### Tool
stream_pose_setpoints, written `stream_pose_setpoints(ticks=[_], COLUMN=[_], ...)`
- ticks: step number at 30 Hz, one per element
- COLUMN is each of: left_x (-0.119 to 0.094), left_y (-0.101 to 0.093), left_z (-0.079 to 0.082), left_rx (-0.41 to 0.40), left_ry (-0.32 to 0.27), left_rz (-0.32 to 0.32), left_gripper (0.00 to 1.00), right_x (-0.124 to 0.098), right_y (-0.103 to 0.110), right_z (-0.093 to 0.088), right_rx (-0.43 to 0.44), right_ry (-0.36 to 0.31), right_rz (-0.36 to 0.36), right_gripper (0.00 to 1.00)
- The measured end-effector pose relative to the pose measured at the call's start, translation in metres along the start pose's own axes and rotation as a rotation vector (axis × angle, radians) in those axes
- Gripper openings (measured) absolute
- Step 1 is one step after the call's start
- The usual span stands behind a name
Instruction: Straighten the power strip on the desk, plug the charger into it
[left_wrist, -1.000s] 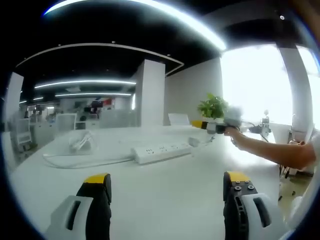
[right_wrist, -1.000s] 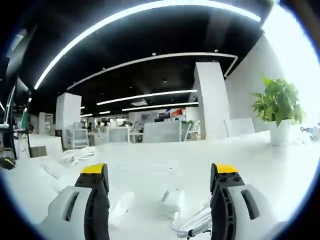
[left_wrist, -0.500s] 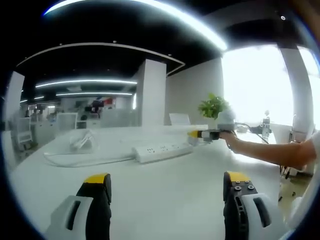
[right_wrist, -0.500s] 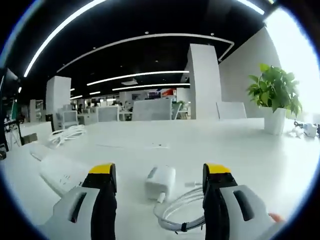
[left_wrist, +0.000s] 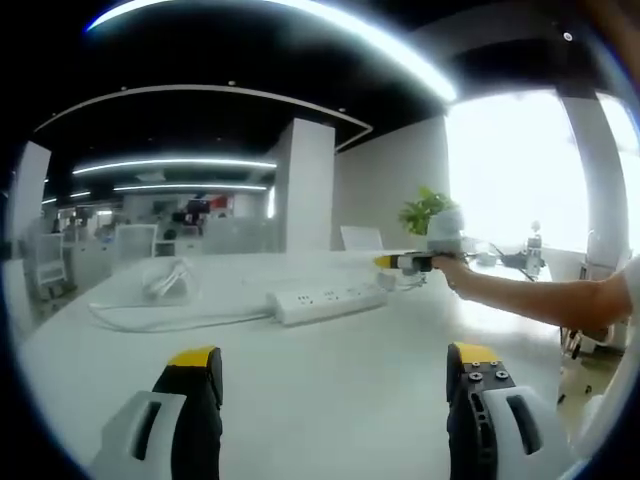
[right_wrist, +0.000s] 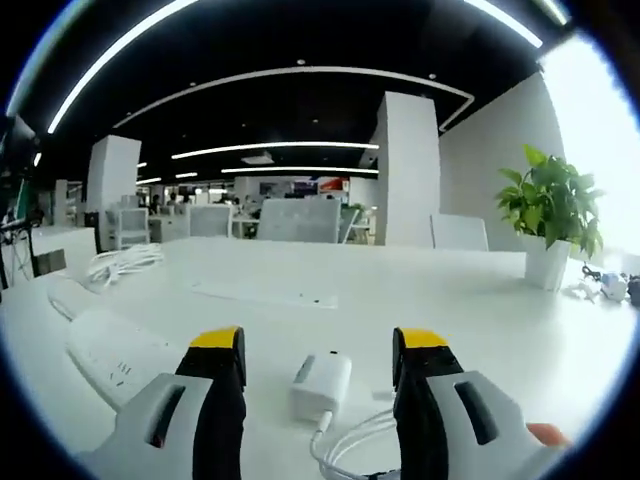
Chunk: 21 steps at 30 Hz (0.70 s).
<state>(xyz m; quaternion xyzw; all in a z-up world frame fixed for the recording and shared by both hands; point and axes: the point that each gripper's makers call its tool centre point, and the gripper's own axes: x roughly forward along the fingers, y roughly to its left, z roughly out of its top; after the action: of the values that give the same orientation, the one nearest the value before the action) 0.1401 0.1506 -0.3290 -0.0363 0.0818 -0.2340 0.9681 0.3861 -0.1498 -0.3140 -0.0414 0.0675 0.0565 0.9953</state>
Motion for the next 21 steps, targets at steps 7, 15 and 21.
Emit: stream_pose_setpoints(ticks=[7, 15, 21], left_x=[-0.002, -0.003, -0.001], left_y=[0.003, 0.006, 0.007], left_z=[0.0, -0.002, -0.002], left_rx=[-0.002, -0.007, -0.009], left_ry=[-0.002, 0.003, 0.006], left_rz=[0.007, 0.014, 0.014], left_gripper=[0.96, 0.96, 0.96], right_x=[0.017, 0.018, 0.018], right_y=[0.006, 0.003, 0.0], right_z=[-0.015, -0.042, -0.045], right_rx=[0.023, 0.058, 0.044], right_ry=[0.056, 0.124, 0.119], right_rz=[-0.003, -0.022, -0.04], right_gripper=[0.59, 0.59, 0.6])
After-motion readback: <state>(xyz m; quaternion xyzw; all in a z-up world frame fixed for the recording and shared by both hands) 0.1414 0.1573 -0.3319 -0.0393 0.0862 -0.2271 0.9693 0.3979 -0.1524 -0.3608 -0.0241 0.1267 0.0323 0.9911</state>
